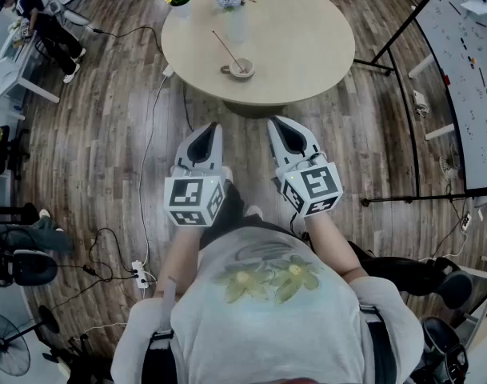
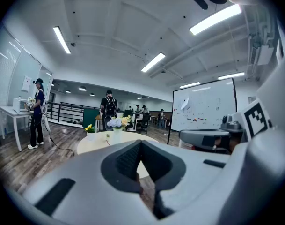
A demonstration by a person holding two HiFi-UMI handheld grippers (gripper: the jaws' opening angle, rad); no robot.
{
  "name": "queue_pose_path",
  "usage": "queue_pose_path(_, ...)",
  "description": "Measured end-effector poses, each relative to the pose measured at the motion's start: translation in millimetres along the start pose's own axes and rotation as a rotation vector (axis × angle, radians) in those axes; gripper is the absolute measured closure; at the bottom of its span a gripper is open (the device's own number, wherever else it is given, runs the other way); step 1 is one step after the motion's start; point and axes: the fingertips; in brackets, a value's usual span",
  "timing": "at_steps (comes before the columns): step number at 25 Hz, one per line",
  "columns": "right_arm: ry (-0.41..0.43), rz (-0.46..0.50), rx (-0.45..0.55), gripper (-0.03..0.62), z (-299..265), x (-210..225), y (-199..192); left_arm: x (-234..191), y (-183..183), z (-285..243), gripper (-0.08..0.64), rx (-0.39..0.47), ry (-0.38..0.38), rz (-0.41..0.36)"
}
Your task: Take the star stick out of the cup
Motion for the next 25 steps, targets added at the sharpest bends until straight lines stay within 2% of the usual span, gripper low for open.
queue_pose_path(9,-0.010,-0.009,-0.005,0.574,-17,10,-4,-4,-3,-20,0.557,-0.023,-0.032,-0.019)
queue_pose_path(15,0.028,-0.032,-0.010,0.570,-36,13,-3,-19,-1,-42,0.557,-0.035,-0.043,0.001)
queue_pose_path(16,0.037,-0.038,-0.013,0.535,-41,14,-3,-23,0,-46,0.557,-0.034,-0.042,0.006)
queue_pose_path(17,0.044,-0.044,-0.018,0.467,-46,14,-3,-28,1,-49,0.557,-0.034,-0.041,0.011)
queue_pose_path(19,0.043,-0.048,-0.028,0.401,-56,17,-3,-37,2,-56,0.557,-0.035,-0.039,0.018)
queue_pose_path(22,0.030,-0.047,-0.039,0.362,-69,23,-3,-50,4,-67,0.557,-0.042,-0.039,0.020)
queue_pose_path(25,0.023,-0.044,-0.051,0.353,-86,30,-4,-67,5,-79,0.557,-0.045,-0.034,0.027)
Point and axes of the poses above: the fingertips, and each gripper's own axes: z backward along the fingers, x to its right, y out of its top, and after that the axes turned 1 degree about z, right-handed
